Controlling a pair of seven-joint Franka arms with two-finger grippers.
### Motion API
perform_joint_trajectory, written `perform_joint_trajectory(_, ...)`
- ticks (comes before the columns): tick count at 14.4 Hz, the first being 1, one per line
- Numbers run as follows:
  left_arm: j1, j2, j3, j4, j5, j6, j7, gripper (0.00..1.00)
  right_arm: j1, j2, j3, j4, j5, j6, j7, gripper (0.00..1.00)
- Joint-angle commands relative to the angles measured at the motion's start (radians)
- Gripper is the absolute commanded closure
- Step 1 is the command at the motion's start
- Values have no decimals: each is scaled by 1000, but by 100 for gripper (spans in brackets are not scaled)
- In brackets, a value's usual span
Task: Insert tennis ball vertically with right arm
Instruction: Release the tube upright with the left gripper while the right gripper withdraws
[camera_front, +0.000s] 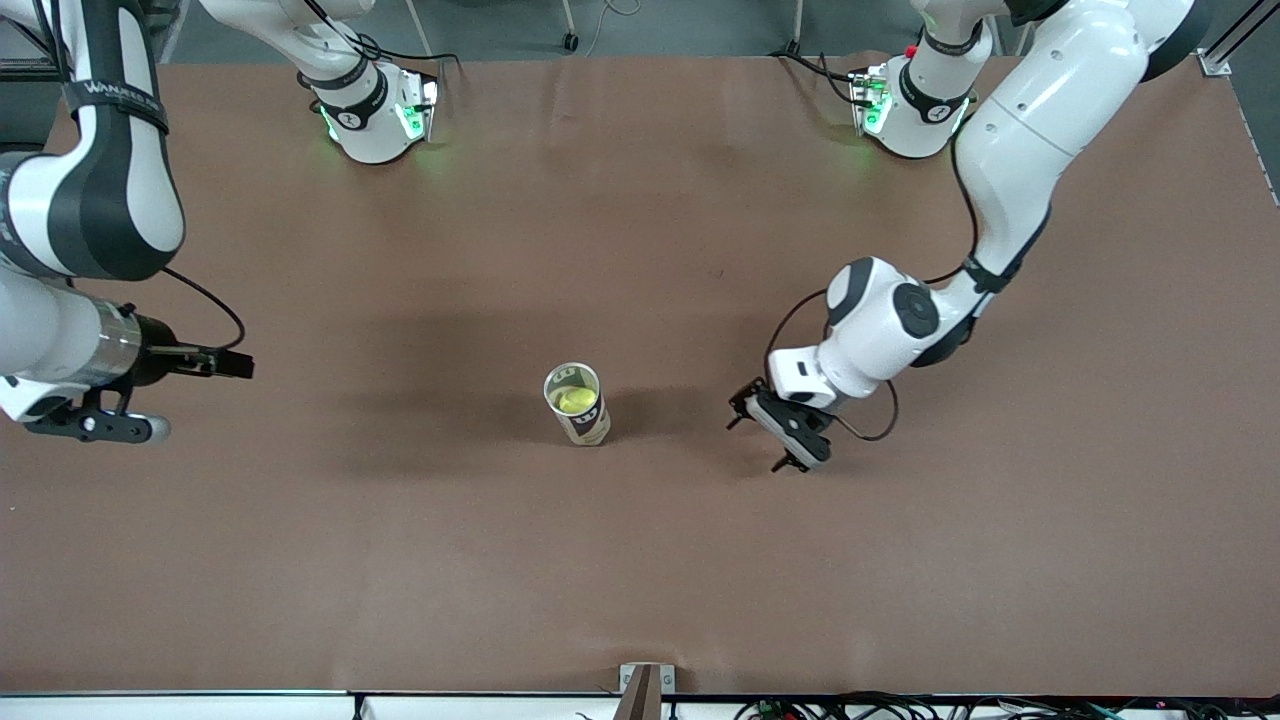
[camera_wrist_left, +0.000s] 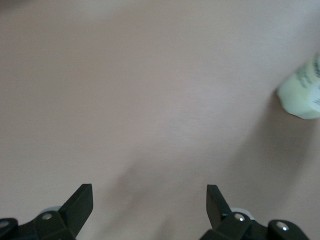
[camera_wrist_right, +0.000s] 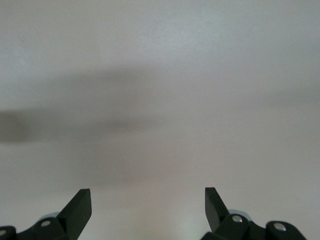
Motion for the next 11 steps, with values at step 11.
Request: perform_joint_trajectory(11,286,-284,3,402,15,-923,-23,0,-55,-16,24,168,-17,-165,-81,0)
